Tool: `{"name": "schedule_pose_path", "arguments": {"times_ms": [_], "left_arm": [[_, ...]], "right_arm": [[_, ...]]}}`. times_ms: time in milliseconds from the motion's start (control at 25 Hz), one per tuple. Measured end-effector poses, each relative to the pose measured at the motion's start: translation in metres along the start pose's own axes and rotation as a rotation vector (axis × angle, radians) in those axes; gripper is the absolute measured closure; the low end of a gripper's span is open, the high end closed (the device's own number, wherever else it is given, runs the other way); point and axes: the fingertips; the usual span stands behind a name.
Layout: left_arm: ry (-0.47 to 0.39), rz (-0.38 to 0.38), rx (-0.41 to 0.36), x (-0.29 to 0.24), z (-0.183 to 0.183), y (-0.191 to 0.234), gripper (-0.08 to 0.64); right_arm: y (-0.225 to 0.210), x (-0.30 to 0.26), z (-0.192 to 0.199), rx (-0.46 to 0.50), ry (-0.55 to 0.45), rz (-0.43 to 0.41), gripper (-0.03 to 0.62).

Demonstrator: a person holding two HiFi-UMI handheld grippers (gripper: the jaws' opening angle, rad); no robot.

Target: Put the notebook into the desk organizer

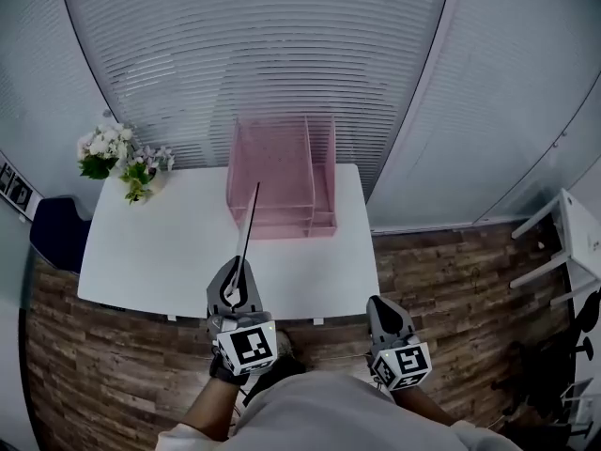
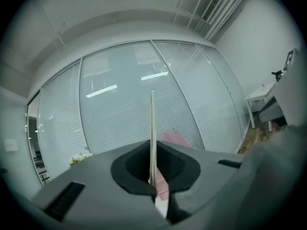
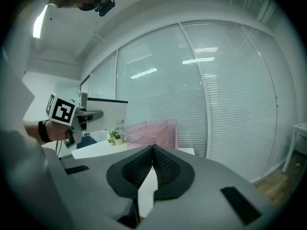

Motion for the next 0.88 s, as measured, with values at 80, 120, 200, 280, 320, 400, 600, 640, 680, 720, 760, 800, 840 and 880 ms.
{"name": "schedule_pose_path", "arguments": {"times_ms": [80, 120, 200, 280, 320, 400, 600, 640, 680, 720, 760, 800, 840, 880], "left_arm": [[-0.013, 0.008, -0.013, -0.021, -0.006, 0.007, 0.545], [-0.018, 0.011, -0.021, -0.030, -0.009, 0.011, 0.545], [-0.026, 0.015, -0.050, -0.050, -0.015, 0.018, 0.545], [-0.030, 0.023, -0.096, -0.071, -0.022, 0.023, 0.545], [-0.031, 0.026, -0.124, -0.083, -0.025, 0.025, 0.545], [-0.030, 0.022, -0.187, -0.107, -0.029, 0.028, 0.545], [-0.006, 0.018, -0.343, -0.153, -0.035, 0.020, 0.545], [-0.003, 0.009, -0.373, -0.162, -0.036, 0.019, 0.545], [0.002, 0.000, -0.402, -0.172, -0.038, 0.017, 0.545], [0.009, -0.009, -0.432, -0.181, -0.038, 0.015, 0.544], [0.019, -0.017, -0.463, -0.189, -0.038, 0.012, 0.545], [0.030, -0.023, -0.494, -0.197, -0.038, 0.009, 0.545], [0.041, -0.030, -0.526, -0.204, -0.038, 0.006, 0.545], [0.052, -0.036, -0.555, -0.210, -0.038, 0.004, 0.544]], "right_arm": [[0.003, -0.018, -0.011, -0.005, -0.002, 0.009, 0.580], [0.006, -0.025, -0.015, -0.005, -0.003, 0.013, 0.580], [0.012, -0.040, -0.023, -0.001, -0.011, 0.024, 0.580], [0.016, -0.054, -0.029, 0.000, -0.017, 0.033, 0.580], [0.018, -0.061, -0.032, 0.001, -0.019, 0.037, 0.580], [0.018, -0.070, -0.034, -0.002, -0.019, 0.049, 0.580], [0.004, -0.076, -0.027, -0.036, -0.005, 0.096, 0.580], [0.002, -0.079, -0.027, -0.039, -0.007, 0.098, 0.580], [0.000, -0.081, -0.027, -0.040, -0.008, 0.097, 0.580], [-0.003, -0.084, -0.027, -0.041, -0.007, 0.094, 0.580], [-0.006, -0.085, -0.026, -0.044, -0.006, 0.091, 0.580], [-0.010, -0.086, -0.025, -0.046, -0.004, 0.088, 0.579], [-0.015, -0.086, -0.025, -0.047, -0.002, 0.085, 0.580], [-0.020, -0.086, -0.025, -0.047, -0.002, 0.084, 0.579]]}}
Point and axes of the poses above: the fingertips, and each gripper's own axes: x backward along the fingers, y to its left, z out of its underside, and after that the axes turned 12 degrees about y, right-handed
